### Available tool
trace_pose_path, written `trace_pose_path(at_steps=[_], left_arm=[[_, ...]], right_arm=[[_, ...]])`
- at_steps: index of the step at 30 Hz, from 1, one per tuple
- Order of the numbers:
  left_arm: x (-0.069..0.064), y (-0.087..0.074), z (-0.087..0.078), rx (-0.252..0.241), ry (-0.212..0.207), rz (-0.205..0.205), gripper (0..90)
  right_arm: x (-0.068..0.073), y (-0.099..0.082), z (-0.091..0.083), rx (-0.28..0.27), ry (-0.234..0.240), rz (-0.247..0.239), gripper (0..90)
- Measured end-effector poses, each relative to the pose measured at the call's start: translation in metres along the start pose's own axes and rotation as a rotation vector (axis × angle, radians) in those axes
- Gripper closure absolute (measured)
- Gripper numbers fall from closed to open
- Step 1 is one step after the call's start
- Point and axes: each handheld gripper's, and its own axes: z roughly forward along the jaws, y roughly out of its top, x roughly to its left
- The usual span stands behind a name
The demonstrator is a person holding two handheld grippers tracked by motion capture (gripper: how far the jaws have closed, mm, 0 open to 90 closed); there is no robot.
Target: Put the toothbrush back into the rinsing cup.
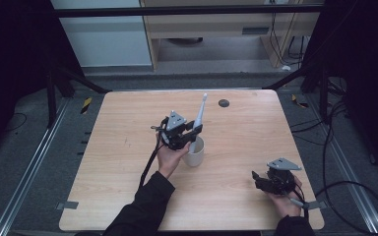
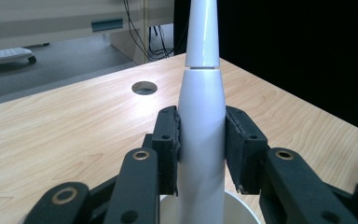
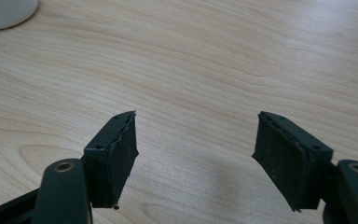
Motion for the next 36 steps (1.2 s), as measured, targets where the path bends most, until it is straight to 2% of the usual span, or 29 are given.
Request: trace_pose_path(at_steps=[17,24,30,36], left_arm=[[-0.002,-0.012,0.007,0.046,-0.007,0.017,66.5],[-0.002,-0.018,0.011,0.080,-0.010,0.020,66.3],[-0.001,-0.020,0.012,0.112,-0.009,0.029,66.1],[-0.001,-0.021,0.011,0.118,-0.012,0.031,65.8]], right_arm=[[0.000,0.000,0.000,0.004,0.004,0.002,29.4],[0.000,0.000,0.000,0.007,0.004,0.005,29.4],[0.000,0.000,0.000,0.006,0.004,0.000,29.3],[0.000,0.000,0.000,0.007,0.004,0.001,29.2]])
